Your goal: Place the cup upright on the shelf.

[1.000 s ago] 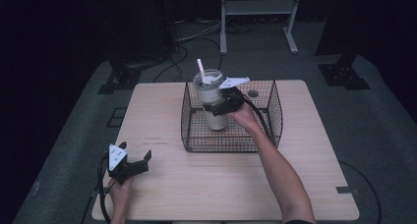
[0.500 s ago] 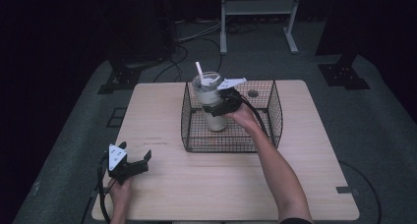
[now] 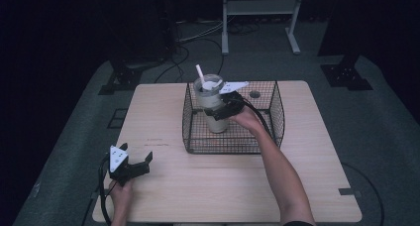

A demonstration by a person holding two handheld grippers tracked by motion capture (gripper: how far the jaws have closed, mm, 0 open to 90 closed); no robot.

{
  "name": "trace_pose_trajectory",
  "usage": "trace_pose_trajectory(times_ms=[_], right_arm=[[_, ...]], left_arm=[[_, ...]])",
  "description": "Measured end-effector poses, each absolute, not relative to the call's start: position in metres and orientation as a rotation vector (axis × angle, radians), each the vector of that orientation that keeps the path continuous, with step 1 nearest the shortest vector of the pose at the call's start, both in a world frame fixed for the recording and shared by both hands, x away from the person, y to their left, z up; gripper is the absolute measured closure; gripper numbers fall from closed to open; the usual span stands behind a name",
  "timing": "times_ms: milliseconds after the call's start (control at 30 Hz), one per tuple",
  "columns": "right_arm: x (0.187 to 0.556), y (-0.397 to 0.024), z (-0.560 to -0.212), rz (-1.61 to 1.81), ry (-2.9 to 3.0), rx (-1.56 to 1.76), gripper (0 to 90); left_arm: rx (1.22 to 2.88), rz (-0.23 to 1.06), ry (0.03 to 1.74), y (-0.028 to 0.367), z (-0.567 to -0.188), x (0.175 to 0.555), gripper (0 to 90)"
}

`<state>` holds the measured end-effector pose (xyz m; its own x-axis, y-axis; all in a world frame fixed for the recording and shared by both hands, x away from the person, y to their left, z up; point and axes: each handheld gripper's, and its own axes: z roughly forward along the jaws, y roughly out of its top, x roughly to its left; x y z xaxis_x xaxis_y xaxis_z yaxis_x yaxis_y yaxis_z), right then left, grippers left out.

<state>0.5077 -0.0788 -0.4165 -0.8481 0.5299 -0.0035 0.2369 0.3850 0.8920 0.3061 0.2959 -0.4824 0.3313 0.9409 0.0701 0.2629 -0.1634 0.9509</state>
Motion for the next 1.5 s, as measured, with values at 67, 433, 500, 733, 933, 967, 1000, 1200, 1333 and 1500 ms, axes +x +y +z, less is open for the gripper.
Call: trace_pose_trajectory(times_ms=[67, 433, 500, 733, 933, 967, 1000, 1200, 1333, 1500], right_arm=[[0.507, -0.082, -0.416, 1.448, 2.367, 0.679, 8.0], [0.505, -0.091, -0.420, 1.476, 2.359, 0.683, 7.9], [0.504, -0.092, -0.419, 1.465, 2.377, 0.677, 8.0], [0.500, -0.098, -0.419, 1.454, 2.390, 0.671, 8.2], [0.498, -0.104, -0.419, 1.450, 2.389, 0.668, 8.1], [0.498, -0.104, -0.418, 1.449, 2.390, 0.670, 8.0], [0.497, -0.104, -0.418, 1.447, 2.392, 0.668, 8.0], [0.495, -0.107, -0.417, 1.422, 2.406, 0.667, 8.0], [0.494, -0.108, -0.417, 1.410, 2.408, 0.662, 8.0], [0.493, -0.109, -0.416, 1.404, 2.412, 0.672, 8.1]], left_arm=[[1.647, 0.896, 1.101, 0.296, -0.482, 0.306, 0.0], [1.648, 0.898, 1.102, 0.295, -0.482, 0.306, 0.0], [1.647, 0.897, 1.102, 0.296, -0.482, 0.306, 0.0], [1.649, 0.898, 1.103, 0.296, -0.482, 0.306, 0.0], [1.648, 0.898, 1.104, 0.296, -0.482, 0.306, 0.0], [1.648, 0.898, 1.104, 0.296, -0.482, 0.306, 0.0], [1.649, 0.898, 1.105, 0.296, -0.482, 0.306, 0.0], [1.648, 0.900, 1.106, 0.296, -0.482, 0.306, 0.0], [1.647, 0.901, 1.107, 0.295, -0.483, 0.306, 0.0], [1.641, 0.899, 1.113, 0.296, -0.482, 0.306, 0.0]])
